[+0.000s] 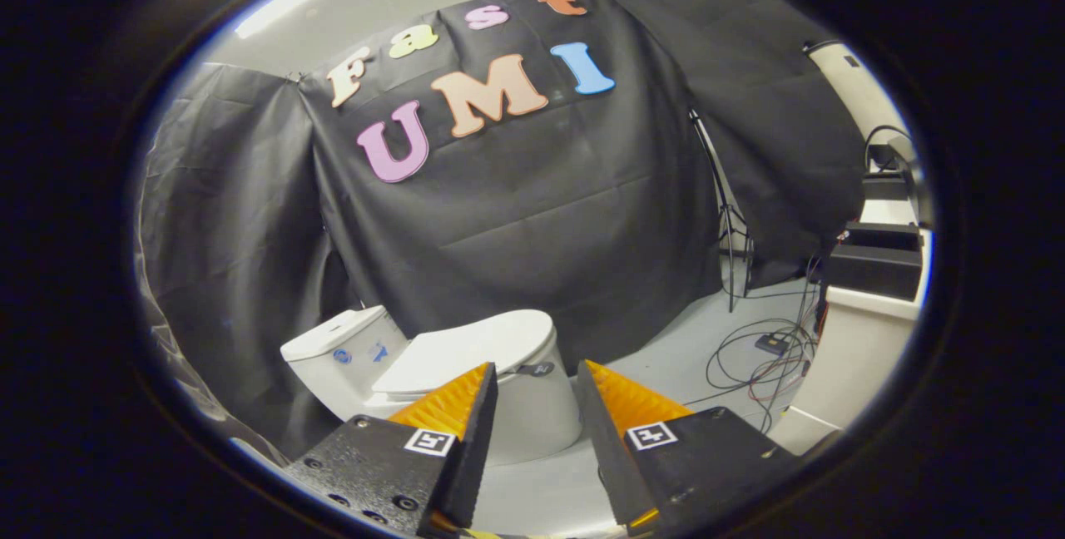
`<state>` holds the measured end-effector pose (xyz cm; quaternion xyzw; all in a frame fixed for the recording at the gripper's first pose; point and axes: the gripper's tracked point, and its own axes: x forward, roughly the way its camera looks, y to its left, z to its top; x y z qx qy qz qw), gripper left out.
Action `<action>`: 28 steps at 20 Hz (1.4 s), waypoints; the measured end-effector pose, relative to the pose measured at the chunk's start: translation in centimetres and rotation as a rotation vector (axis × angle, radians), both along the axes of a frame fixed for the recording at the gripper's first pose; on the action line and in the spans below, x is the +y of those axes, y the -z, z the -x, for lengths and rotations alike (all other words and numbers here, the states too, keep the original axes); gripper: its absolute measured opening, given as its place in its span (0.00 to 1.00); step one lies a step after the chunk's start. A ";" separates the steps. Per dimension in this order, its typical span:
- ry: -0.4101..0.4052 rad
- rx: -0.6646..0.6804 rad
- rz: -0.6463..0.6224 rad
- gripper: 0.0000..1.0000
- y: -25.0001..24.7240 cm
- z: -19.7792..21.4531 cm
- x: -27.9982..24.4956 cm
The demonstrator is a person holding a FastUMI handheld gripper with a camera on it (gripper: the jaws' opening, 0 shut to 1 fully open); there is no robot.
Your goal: Open the toilet lid.
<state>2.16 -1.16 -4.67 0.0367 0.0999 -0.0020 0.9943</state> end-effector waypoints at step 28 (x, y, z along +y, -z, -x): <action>-0.111 -0.051 -0.531 0.60 2.4 -17.8 8.0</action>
